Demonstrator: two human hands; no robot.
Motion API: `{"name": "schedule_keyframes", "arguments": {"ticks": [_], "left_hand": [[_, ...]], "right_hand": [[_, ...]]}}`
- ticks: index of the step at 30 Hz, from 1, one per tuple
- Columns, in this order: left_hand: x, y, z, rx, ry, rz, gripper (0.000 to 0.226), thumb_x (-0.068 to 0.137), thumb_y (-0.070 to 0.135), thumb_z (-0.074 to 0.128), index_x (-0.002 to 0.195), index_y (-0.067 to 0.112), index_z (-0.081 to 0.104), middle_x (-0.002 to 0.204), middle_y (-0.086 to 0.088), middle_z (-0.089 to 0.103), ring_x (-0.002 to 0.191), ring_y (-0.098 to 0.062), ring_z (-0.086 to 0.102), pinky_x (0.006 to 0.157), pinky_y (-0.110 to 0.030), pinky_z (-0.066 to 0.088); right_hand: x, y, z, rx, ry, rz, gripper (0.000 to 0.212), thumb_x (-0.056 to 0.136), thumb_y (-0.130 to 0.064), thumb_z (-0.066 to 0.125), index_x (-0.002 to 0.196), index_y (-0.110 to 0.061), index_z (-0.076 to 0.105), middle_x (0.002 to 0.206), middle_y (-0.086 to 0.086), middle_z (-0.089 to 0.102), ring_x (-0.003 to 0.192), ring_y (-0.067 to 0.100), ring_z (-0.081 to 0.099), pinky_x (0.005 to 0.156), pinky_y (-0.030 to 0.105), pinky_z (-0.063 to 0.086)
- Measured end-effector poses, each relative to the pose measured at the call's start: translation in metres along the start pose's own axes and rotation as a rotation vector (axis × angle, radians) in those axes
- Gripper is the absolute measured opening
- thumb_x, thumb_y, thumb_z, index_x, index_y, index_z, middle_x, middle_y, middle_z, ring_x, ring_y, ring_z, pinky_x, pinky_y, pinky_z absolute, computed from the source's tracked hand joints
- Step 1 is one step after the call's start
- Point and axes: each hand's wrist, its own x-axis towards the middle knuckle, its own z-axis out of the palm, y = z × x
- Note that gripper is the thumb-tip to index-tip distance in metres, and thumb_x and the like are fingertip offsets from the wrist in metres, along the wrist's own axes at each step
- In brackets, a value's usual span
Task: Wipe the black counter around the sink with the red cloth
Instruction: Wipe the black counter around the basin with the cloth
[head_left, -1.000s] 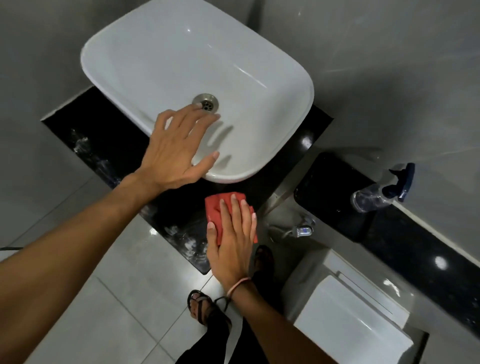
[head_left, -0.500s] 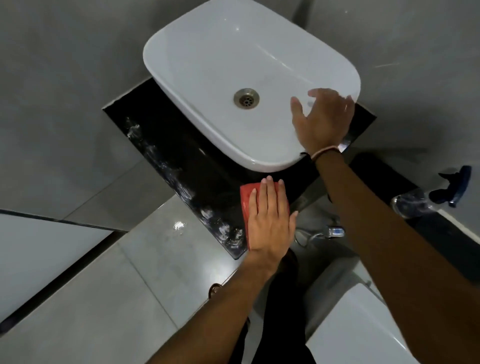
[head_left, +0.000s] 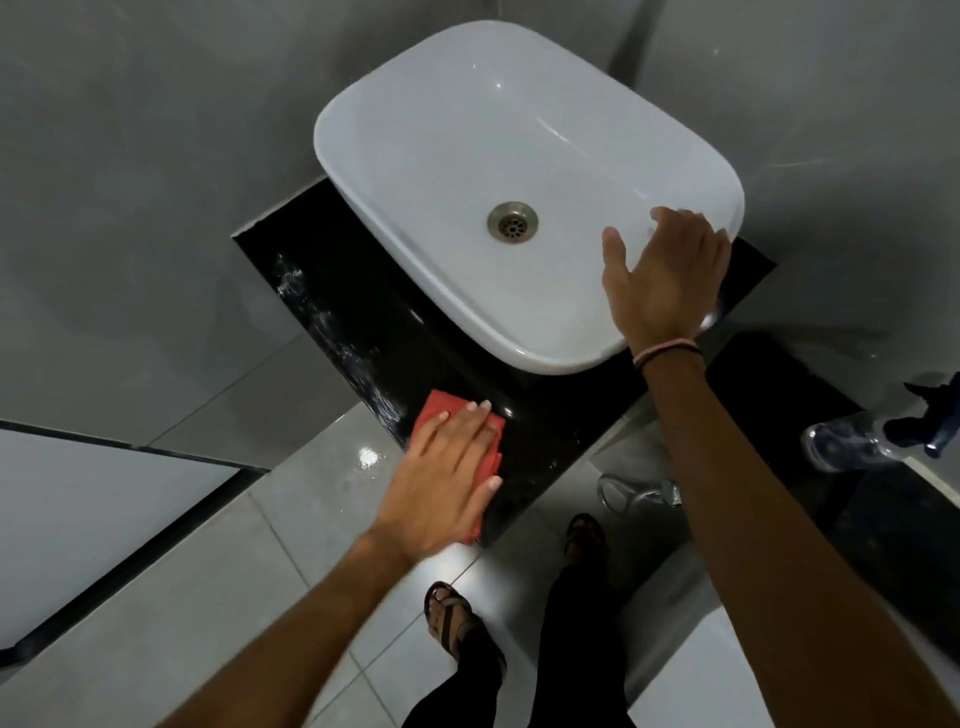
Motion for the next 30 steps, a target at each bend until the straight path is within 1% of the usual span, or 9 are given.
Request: {"name": "schedule_keyframes", "arguments": {"ticks": [2, 4, 8, 11, 17, 19, 24, 27, 30], "left_hand": [[-0.001, 0.033, 0.005, -0.065, 0.034, 0.025, 0.062, 0.101, 0.049, 0.037, 0.149, 0.011, 0.048, 0.156, -0.013, 0.05, 0.146, -0.027, 0.046, 0.124, -0.043, 0.024], [-0.001, 0.066, 0.009, -0.105, 0.035, 0.089, 0.061, 0.098, 0.051, 0.042, 0.148, 0.016, 0.049, 0.153, -0.01, 0.054, 0.145, -0.024, 0.044, 0.124, -0.04, 0.02], [0.003, 0.072, 0.013, -0.073, 0.018, 0.281, 0.052, 0.107, 0.038, 0.034, 0.154, 0.017, 0.039, 0.162, -0.006, 0.043, 0.153, -0.02, 0.034, 0.129, -0.038, 0.023], [0.014, 0.022, 0.01, -0.083, 0.015, 0.368, 0.053, 0.106, 0.035, 0.033, 0.157, 0.018, 0.033, 0.164, -0.002, 0.04, 0.153, -0.017, 0.034, 0.13, -0.035, 0.013], [0.07, -0.162, -0.015, -0.058, 0.006, 0.287, 0.061, 0.102, 0.039, 0.036, 0.158, 0.016, 0.031, 0.167, -0.005, 0.031, 0.157, -0.019, 0.024, 0.132, -0.038, 0.012], [0.098, -0.228, -0.026, -0.074, 0.005, 0.186, 0.063, 0.1, 0.038, 0.038, 0.158, 0.013, 0.031, 0.167, -0.008, 0.031, 0.158, -0.023, 0.023, 0.132, -0.043, 0.014], [0.118, -0.329, -0.034, -0.05, 0.136, -0.316, 0.063, 0.103, 0.037, 0.025, 0.154, 0.003, 0.038, 0.16, -0.026, 0.038, 0.151, -0.043, 0.033, 0.125, -0.055, 0.025], [0.113, -0.326, -0.024, -0.02, 0.22, -0.44, 0.054, 0.106, 0.03, 0.03, 0.152, 0.006, 0.042, 0.156, -0.028, 0.042, 0.148, -0.045, 0.036, 0.122, -0.054, 0.028], [0.112, -0.284, -0.022, -0.147, 0.247, -0.616, 0.057, 0.103, 0.028, 0.032, 0.156, 0.007, 0.035, 0.162, -0.024, 0.035, 0.153, -0.04, 0.029, 0.128, -0.052, 0.022]], "right_hand": [[-0.001, -0.003, 0.002, -0.011, 0.02, 0.007, 0.068, 0.096, -0.059, 0.039, 0.14, -0.009, 0.055, 0.145, 0.013, 0.058, 0.143, 0.03, 0.047, 0.127, 0.046, 0.022], [-0.004, -0.003, 0.004, -0.045, 0.02, 0.007, 0.07, 0.097, -0.062, 0.037, 0.139, -0.01, 0.055, 0.145, 0.013, 0.058, 0.143, 0.029, 0.046, 0.127, 0.046, 0.021], [-0.002, 0.001, 0.008, -0.036, 0.03, 0.008, 0.072, 0.096, -0.064, 0.04, 0.137, -0.008, 0.058, 0.143, 0.015, 0.058, 0.142, 0.03, 0.047, 0.127, 0.047, 0.022], [-0.002, 0.001, 0.007, -0.017, 0.031, -0.011, 0.069, 0.097, -0.063, 0.044, 0.136, -0.008, 0.059, 0.142, 0.016, 0.059, 0.141, 0.031, 0.048, 0.126, 0.048, 0.024], [0.002, -0.004, -0.003, 0.024, -0.041, -0.014, 0.064, 0.099, -0.054, 0.054, 0.137, -0.003, 0.057, 0.145, 0.021, 0.057, 0.144, 0.035, 0.045, 0.128, 0.05, 0.02], [0.004, -0.005, -0.005, 0.032, -0.064, -0.013, 0.064, 0.098, -0.053, 0.054, 0.136, -0.001, 0.058, 0.145, 0.023, 0.057, 0.144, 0.037, 0.046, 0.127, 0.052, 0.021], [0.006, -0.006, -0.004, 0.057, -0.056, -0.001, 0.064, 0.097, -0.053, 0.052, 0.133, -0.001, 0.061, 0.142, 0.022, 0.061, 0.141, 0.038, 0.05, 0.125, 0.055, 0.025], [0.006, -0.003, -0.001, 0.08, -0.083, 0.011, 0.061, 0.1, -0.052, 0.054, 0.133, -0.002, 0.06, 0.139, 0.023, 0.062, 0.139, 0.038, 0.05, 0.121, 0.059, 0.03], [0.005, -0.006, -0.005, 0.106, -0.111, 0.03, 0.062, 0.1, -0.054, 0.054, 0.134, -0.003, 0.059, 0.139, 0.023, 0.061, 0.139, 0.039, 0.05, 0.12, 0.059, 0.033]]}}
